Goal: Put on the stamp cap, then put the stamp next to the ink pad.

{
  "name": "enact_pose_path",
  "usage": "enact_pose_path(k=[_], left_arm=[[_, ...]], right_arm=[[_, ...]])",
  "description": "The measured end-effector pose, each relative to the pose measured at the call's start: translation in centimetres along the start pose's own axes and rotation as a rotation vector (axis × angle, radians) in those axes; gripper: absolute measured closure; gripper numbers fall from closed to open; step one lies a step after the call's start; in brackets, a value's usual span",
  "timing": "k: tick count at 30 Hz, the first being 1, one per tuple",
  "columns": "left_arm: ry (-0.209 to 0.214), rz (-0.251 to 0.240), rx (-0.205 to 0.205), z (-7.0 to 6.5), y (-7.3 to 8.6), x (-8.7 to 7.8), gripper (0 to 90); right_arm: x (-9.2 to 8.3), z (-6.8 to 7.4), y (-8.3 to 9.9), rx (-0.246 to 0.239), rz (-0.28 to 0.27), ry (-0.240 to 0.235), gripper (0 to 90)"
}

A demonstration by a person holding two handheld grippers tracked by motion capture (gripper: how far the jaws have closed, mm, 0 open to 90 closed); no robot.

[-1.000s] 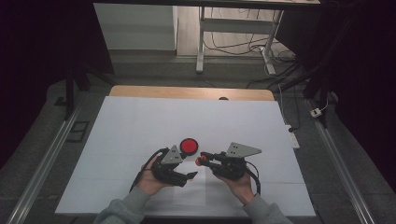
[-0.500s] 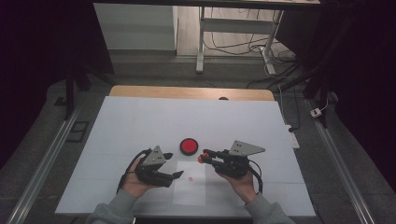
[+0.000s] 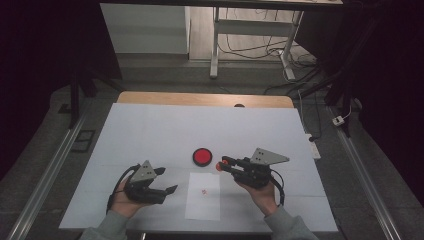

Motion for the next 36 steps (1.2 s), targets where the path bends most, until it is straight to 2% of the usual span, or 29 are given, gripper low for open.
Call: enact_pose_path(k=[6, 13, 26, 36], left_arm=[[-0.031, -0.007, -0.053, 1.5, 1.6, -1.0, 26.3], [-0.054, -0.007, -0.089, 2.7, 2.8, -1.9, 26.3], [-0.053, 0.002, -0.087, 2.6, 2.9, -1.6, 25.9], [-0.044, 0.018, -0.084, 2.6, 3.0, -1.3, 25.4]], right_arm=[[-0.1, -0.3, 0.0, -0.005, 0.000, 0.010, 72.1], [-0.3, -0.5, -0.1, -0.005, 0.000, 0.015, 72.0], [-0.2, -0.9, -0.1, -0.011, 0.004, 0.029, 72.1], [0.9, -3.2, 0.7, 0.009, 0.048, 0.092, 72.1]])
Point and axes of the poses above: each handheld gripper's, and its own axes: x roughly forward along the jaws, y roughly out of its underside, z roughly to its left, the point moved 10 cm from there along x, roughly forward along the jaws, and after that the axes turned 6 degrees about z, right-handed, at the moved point
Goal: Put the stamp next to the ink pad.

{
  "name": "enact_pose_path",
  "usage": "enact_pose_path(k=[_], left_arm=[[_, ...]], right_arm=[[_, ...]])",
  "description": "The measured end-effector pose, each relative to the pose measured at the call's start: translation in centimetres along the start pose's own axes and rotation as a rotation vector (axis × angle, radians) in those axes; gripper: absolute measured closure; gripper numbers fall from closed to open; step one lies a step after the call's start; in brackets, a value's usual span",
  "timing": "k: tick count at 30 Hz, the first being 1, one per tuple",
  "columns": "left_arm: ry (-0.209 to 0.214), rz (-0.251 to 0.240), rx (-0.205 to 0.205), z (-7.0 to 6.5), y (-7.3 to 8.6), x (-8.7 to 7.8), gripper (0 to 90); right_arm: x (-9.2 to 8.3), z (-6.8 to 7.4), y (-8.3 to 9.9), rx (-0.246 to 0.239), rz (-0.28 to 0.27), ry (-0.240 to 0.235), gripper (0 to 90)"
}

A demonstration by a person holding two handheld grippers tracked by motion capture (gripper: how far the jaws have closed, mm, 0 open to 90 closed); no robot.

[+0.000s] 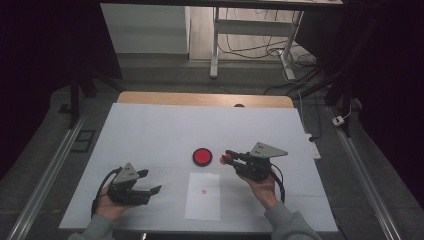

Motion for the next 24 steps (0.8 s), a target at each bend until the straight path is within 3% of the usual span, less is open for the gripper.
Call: enact_pose_path(k=[9, 19, 24], left_arm=[[0.000, 0.006, -0.004, 0.1, 0.0, 0.2, 25.2], [0.012, 0.011, 0.001, -0.1, 0.1, 0.4, 25.2], [0.010, 0.017, -0.004, -0.1, 0.1, 0.5, 25.2]], right_arm=[[2.2, -2.0, 1.2, 0.010, 0.067, 0.061, 72.0], [3.4, -3.1, 2.2, 0.009, 0.112, 0.098, 71.9], [4.4, -3.0, 3.2, -0.002, 0.168, 0.097, 71.9]])
Point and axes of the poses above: each handheld gripper's, and its own axes: x roughly forward along the jaws, y roughly out of its underside, z roughly to its left, the point moved 10 cm from there along x, roughly forward along the jaws, and after that the axes turned 6 degrees about z, right-handed, at the moved point
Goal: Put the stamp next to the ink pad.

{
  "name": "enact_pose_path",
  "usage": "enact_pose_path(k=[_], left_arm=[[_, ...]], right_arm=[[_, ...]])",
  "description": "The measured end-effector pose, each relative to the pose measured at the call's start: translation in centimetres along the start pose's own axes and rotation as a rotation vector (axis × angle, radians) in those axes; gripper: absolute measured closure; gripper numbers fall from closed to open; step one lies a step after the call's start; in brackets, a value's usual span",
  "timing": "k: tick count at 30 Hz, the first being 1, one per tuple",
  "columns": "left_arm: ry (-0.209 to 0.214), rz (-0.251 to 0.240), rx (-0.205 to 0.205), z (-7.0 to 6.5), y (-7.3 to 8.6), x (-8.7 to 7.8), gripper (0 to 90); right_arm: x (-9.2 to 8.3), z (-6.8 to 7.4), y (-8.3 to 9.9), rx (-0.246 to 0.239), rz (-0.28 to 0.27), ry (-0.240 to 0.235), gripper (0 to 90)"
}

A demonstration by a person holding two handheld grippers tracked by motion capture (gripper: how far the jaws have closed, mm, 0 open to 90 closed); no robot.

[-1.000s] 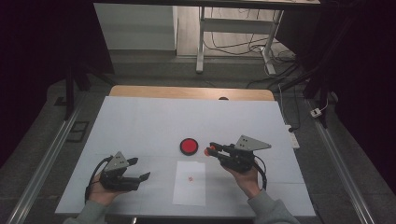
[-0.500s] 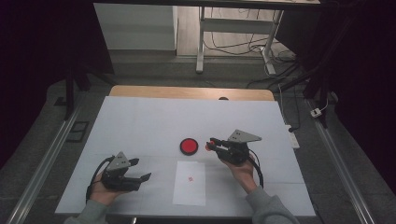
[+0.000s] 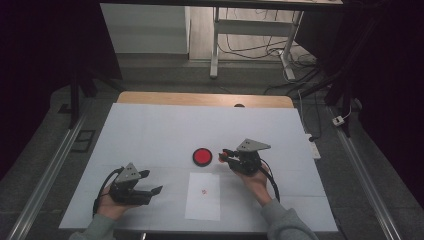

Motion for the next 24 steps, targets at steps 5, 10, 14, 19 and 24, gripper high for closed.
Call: enact_pose_path(k=[5, 10, 14, 19, 24], left_arm=[[0.002, 0.004, -0.005, 0.0, 0.1, 0.1, 25.1], [0.005, 0.009, -0.004, 0.0, 0.1, 0.1, 24.9], [0.005, 0.014, -0.004, 0.0, 0.2, 0.1, 24.7], [0.007, 0.015, -0.007, 0.1, 0.3, 0.1, 24.6], [0.005, 0.013, -0.007, 0.1, 0.2, 0.0, 24.6]], right_arm=[[1.0, 0.1, 0.7, -0.003, 0.032, -0.003, 71.8], [1.6, 0.2, 1.3, -0.023, 0.071, 0.011, 71.8], [1.9, 0.3, 1.6, -0.034, 0.090, 0.020, 71.7], [2.2, 0.4, 2.0, -0.042, 0.108, 0.009, 71.5], [2.2, 0.4, 2.1, -0.058, 0.121, 0.021, 71.1]])
Point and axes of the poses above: each handheld gripper's, and its own axes: x roughly forward along the jaws, y roughly out of its underside, z roughly to its left, the point moved 10 cm from there along x, roughly forward along the jaws, and after that the axes turned 6 degrees about z, right-handed, at the moved point
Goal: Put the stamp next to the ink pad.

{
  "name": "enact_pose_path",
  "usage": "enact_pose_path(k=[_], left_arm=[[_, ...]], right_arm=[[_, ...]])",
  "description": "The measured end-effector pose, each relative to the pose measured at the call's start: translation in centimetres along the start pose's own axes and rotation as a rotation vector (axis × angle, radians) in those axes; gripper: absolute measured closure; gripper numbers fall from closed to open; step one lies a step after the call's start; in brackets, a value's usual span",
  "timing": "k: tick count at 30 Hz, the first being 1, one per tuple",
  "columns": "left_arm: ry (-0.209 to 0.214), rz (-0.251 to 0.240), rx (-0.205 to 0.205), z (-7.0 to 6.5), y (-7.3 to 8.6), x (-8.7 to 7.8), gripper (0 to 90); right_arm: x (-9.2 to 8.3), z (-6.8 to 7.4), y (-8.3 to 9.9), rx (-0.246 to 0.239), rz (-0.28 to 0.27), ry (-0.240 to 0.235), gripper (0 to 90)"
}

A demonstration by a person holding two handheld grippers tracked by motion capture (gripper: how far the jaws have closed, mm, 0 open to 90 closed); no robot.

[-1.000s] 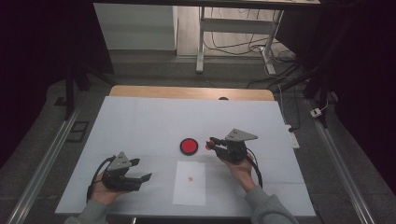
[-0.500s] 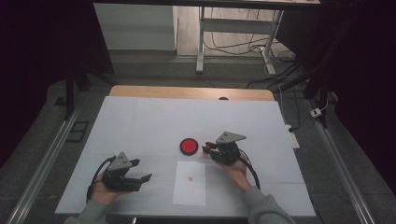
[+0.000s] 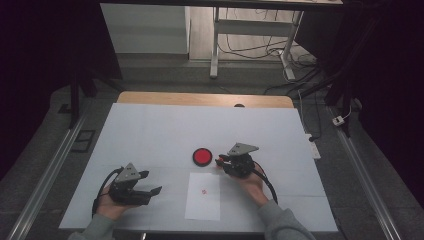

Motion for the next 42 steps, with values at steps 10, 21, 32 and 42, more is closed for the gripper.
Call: enact_pose_path(k=[10, 21, 32, 42], left_arm=[[0.002, -0.006, -0.004, 0.1, -0.1, -0.1, 24.5], [-0.010, -0.017, -0.025, 0.6, 0.1, -0.3, 24.5], [-0.013, -0.024, -0.042, 0.9, 0.2, -0.4, 24.5], [-0.014, -0.030, -0.052, 1.1, 0.2, -0.4, 24.5]], right_arm=[[-1.5, -0.5, -1.2, 0.028, -0.081, 0.007, 49.1], [-4.5, -0.9, -1.9, 0.035, -0.152, -0.004, 45.7], [-8.4, -0.7, -0.5, 0.039, -0.173, 0.015, 44.7], [-12.1, -1.4, 2.9, 0.021, -0.164, 0.066, 44.8]])
Point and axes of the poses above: each handheld gripper's, and its own axes: x roughly forward along the jaws, y roughly out of its underside, z roughly to its left, the point moved 10 cm from there along x, roughly forward along the jaws, and after that the axes turned 6 degrees about z, right-handed, at the moved point
